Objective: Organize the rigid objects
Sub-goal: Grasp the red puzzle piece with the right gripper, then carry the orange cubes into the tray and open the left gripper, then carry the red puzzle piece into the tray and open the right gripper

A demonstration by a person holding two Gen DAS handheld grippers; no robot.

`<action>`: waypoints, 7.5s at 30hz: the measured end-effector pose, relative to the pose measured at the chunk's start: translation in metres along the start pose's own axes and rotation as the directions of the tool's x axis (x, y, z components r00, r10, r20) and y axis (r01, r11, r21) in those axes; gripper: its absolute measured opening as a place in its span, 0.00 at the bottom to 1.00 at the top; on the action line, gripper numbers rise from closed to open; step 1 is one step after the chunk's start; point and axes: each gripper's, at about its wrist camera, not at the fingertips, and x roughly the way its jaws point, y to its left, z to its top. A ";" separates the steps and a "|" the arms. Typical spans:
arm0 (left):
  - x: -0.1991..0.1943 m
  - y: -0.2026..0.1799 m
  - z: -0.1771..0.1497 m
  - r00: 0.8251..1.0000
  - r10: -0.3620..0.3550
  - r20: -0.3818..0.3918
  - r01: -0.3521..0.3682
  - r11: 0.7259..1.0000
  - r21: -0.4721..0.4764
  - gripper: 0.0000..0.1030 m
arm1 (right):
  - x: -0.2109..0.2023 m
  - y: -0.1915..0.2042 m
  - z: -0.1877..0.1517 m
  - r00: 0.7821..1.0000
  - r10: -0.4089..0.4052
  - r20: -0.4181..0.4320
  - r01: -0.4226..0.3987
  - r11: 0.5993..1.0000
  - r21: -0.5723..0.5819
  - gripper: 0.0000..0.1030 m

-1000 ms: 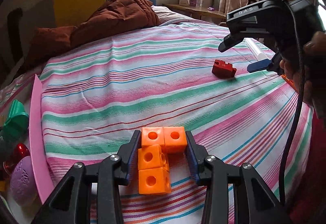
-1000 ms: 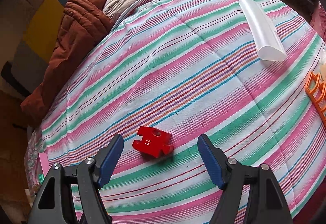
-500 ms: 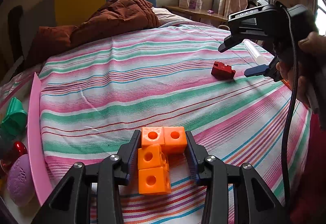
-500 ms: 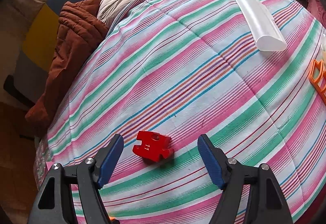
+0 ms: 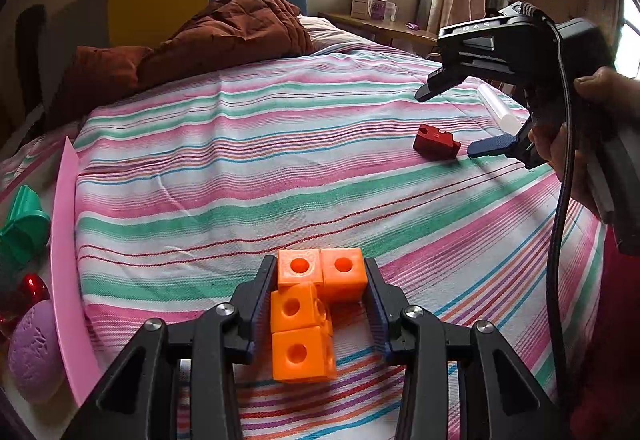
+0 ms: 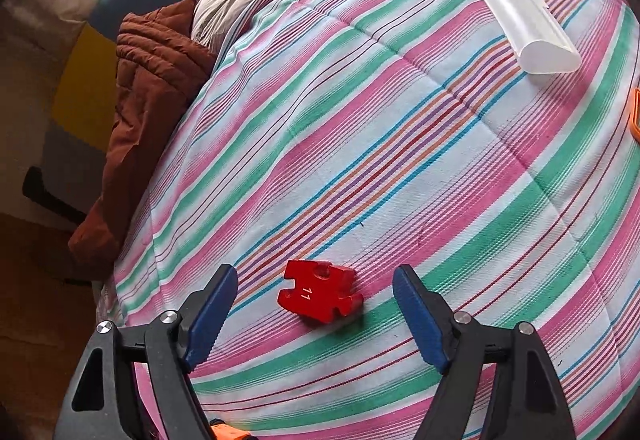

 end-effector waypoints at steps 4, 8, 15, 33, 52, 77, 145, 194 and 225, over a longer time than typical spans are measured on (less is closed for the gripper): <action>0.000 0.000 0.000 1.000 -0.002 0.000 0.002 1.000 -0.002 0.41 | 0.006 0.016 -0.006 0.998 -0.065 -0.007 0.063 0.992 -0.112 0.80; 0.001 0.000 0.000 1.000 -0.002 0.000 0.002 1.000 -0.002 0.41 | 0.016 0.036 -0.018 0.975 -0.219 0.027 0.218 0.933 -0.286 0.48; 0.001 -0.002 0.000 1.000 0.003 -0.002 -0.003 1.000 0.000 0.41 | 0.027 0.054 -0.037 0.934 -0.348 0.087 0.348 0.822 -0.451 0.48; 0.003 -0.001 0.007 0.999 0.012 -0.030 -0.012 1.000 0.002 0.40 | 0.029 0.058 -0.052 0.932 -0.340 0.124 0.351 0.767 -0.537 0.47; -0.055 0.003 0.024 0.999 0.017 0.041 -0.015 0.998 -0.063 0.40 | 0.035 0.074 -0.057 0.914 -0.355 0.195 0.398 0.691 -0.603 0.47; -0.133 0.079 -0.007 0.990 0.114 0.083 -0.091 0.966 -0.243 0.40 | 0.037 0.079 -0.061 0.898 -0.365 0.245 0.433 0.635 -0.640 0.47; -0.192 0.190 -0.092 0.919 0.390 -0.063 -0.374 0.809 -0.454 0.42 | 0.034 0.086 -0.076 0.928 -0.326 0.183 0.357 0.628 -0.691 0.47; -0.208 0.200 -0.105 0.894 0.444 -0.066 -0.418 0.769 -0.484 0.42 | 0.001 0.237 -0.328 0.976 0.017 -0.217 -0.214 0.254 -0.943 0.47; -0.222 0.193 -0.101 0.865 0.500 -0.038 -0.453 0.747 -0.487 0.78 | -0.013 0.224 -0.327 0.990 0.115 -0.082 -0.123 0.424 -0.897 0.60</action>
